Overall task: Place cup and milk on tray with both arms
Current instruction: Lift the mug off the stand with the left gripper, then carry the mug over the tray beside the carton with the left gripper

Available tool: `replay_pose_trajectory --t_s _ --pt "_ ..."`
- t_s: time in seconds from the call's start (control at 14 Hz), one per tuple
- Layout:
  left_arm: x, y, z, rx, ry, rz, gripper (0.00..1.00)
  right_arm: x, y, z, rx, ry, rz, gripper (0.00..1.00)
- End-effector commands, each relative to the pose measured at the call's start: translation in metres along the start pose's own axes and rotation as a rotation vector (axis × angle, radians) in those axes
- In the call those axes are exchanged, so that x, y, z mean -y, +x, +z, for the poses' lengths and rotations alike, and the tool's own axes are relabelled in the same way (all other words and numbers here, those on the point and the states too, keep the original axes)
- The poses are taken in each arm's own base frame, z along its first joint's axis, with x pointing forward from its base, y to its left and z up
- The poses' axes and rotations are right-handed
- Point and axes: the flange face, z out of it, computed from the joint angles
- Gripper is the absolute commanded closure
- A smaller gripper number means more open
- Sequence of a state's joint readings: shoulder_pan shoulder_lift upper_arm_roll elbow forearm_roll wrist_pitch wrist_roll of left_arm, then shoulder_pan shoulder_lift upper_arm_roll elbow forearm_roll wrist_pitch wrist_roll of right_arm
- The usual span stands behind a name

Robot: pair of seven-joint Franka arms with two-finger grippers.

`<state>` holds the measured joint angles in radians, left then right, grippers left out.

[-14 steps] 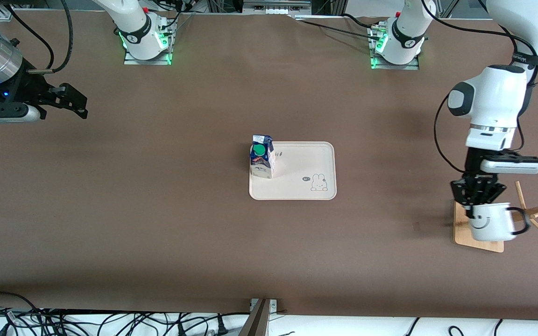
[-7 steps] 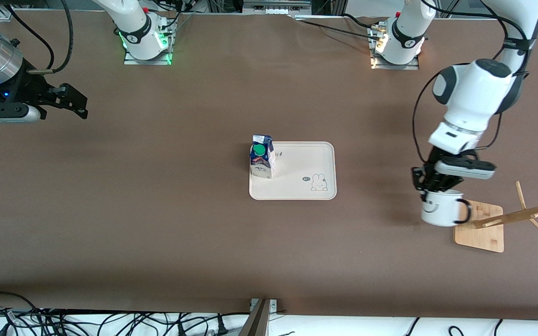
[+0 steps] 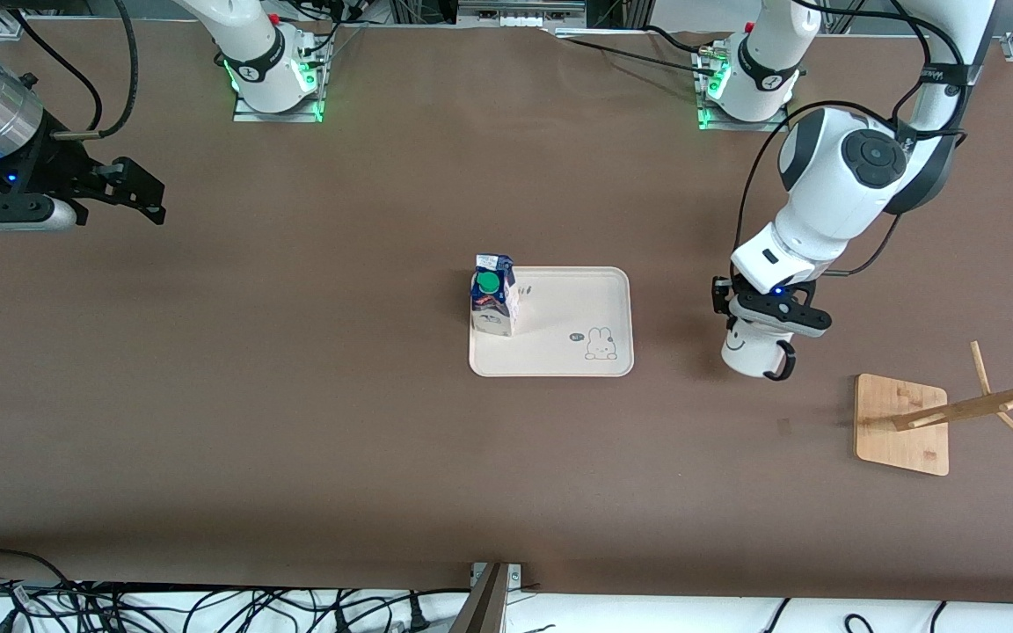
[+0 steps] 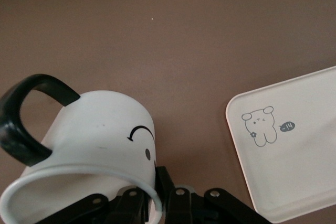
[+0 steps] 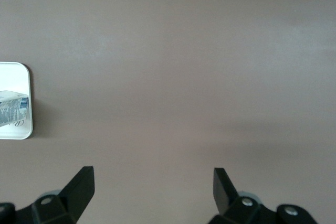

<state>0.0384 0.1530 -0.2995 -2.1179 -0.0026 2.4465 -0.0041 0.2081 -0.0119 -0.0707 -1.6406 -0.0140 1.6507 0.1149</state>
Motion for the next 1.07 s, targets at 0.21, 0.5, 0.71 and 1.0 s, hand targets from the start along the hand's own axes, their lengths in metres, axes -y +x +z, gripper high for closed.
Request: replay_pose_trajectory --t_s 0.21,0.5,0.71,1.0 --pt "-0.01 0.015 -0.052 0.248 0.005 0.031 1.0 0.0 0.001 -0.005 0.005 -0.002 0.003 0.0" --pt "-0.05 0.019 -0.058 0.286 0.001 0.066 1.0 0.001 0.002 -0.004 0.002 -0.002 0.003 0.0" --pt "-0.095 0.023 -0.052 0.322 0.012 0.029 1.0 0.0 0.001 -0.004 0.005 -0.003 0.003 0.0" --pt "-0.174 0.027 -0.031 0.379 0.028 -0.035 1.0 0.0 0.001 -0.004 0.006 -0.003 0.003 0.0"
